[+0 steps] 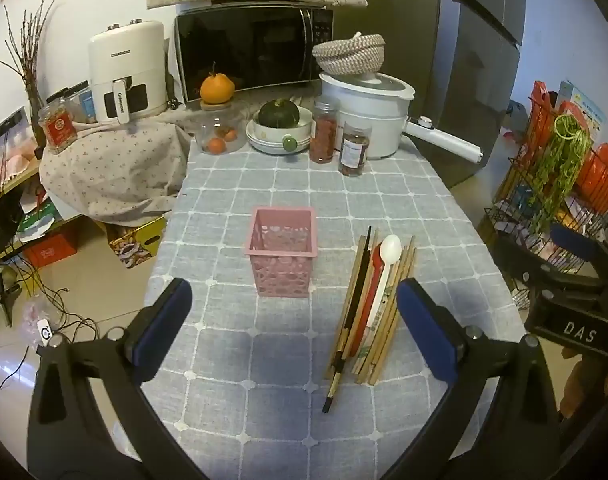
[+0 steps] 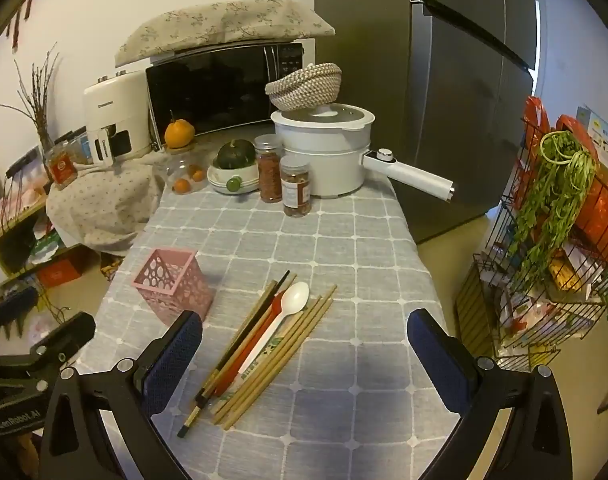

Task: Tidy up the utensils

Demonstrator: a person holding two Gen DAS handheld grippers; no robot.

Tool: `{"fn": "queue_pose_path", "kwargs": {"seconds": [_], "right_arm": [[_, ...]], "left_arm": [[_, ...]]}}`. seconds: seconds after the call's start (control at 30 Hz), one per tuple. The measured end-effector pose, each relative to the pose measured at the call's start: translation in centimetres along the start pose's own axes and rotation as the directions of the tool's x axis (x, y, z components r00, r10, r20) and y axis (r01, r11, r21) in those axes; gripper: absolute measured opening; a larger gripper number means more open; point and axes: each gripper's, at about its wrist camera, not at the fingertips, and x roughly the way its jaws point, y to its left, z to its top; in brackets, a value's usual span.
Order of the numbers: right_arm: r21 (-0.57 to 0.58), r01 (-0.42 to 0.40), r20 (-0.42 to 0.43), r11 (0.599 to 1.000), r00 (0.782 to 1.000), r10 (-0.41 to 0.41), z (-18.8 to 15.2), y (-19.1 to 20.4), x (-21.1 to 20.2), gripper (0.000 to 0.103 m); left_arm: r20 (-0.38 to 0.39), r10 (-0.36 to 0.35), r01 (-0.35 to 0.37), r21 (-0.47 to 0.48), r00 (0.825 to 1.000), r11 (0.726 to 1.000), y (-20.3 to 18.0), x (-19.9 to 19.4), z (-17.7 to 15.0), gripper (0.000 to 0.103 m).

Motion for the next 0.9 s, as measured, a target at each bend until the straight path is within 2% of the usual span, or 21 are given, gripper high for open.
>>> {"fn": "queue_pose_path", "kwargs": {"seconds": [0.9], "right_arm": [[-0.003,-0.001,-0.005,1.0,1.0,0.001,-0.02,-0.02,0.31,0.103]], "left_arm": [[0.027,-0.018,0.019,-0.015,0.999,1.0,-0.03,-0.33,0.32,0.102]]}}
